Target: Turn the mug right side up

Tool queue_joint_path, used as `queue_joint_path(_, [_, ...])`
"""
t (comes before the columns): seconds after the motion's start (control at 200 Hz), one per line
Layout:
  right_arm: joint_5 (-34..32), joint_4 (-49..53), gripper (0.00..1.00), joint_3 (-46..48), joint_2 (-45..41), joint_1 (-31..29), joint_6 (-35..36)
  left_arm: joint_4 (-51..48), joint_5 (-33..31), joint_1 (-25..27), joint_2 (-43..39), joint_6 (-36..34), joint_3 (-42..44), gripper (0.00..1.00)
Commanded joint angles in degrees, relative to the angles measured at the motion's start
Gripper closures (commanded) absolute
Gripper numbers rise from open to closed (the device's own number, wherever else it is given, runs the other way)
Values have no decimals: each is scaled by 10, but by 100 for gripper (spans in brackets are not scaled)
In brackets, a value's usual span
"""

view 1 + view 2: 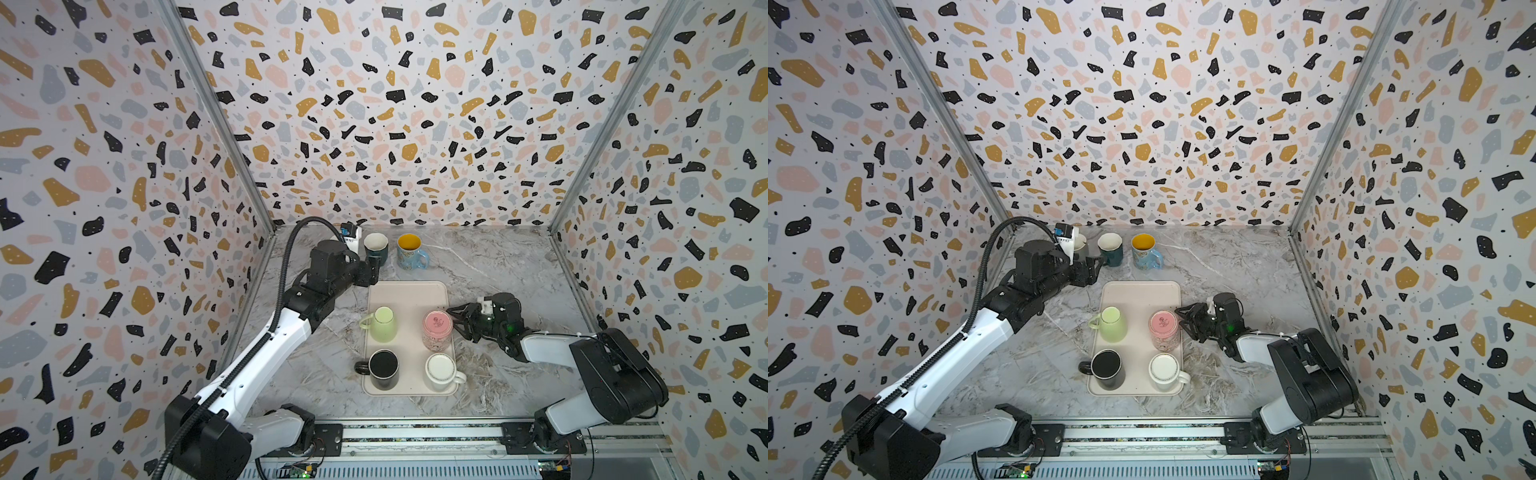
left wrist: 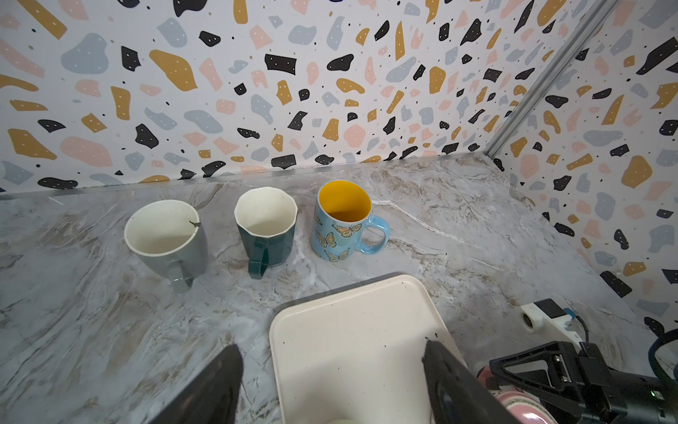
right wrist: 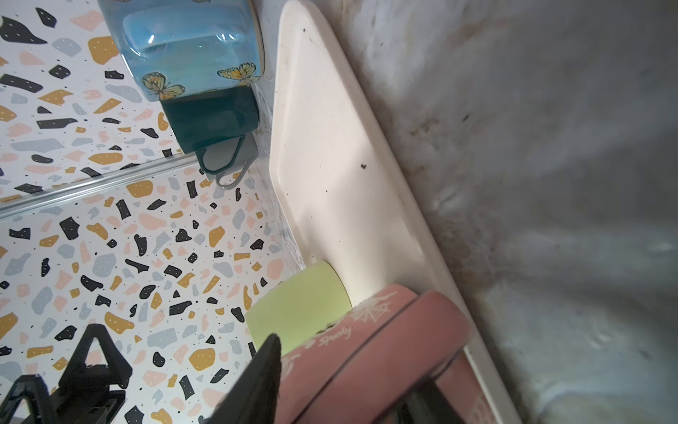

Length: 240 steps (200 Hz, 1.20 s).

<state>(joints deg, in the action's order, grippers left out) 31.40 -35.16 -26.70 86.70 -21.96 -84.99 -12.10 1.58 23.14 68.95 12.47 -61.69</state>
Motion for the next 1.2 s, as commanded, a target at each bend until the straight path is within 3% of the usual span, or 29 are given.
queue_joint_path(0.0, [9, -23, 57, -22, 4, 2, 5, 5, -8, -3, -2, -13, -10, 22])
queue_joint_path(0.235, [16, -47, 67, -24, 34, 2, 1, -1, -13, -4, -5, -17, -12, 22])
queue_joint_path(0.541, [44, -92, 63, -44, 88, 2, -4, -7, -20, -6, -6, -24, -14, 21])
queue_joint_path(0.856, [73, -114, 65, -71, 129, 2, -3, -9, -26, -9, -5, -30, -16, 21])
queue_joint_path(0.991, [88, -125, 72, -82, 149, 0, -5, -12, -28, -10, -4, -31, -17, 21])
queue_joint_path(1.196, [103, -145, 97, -83, 165, -3, -11, -13, -28, -13, -4, -31, -18, 21])
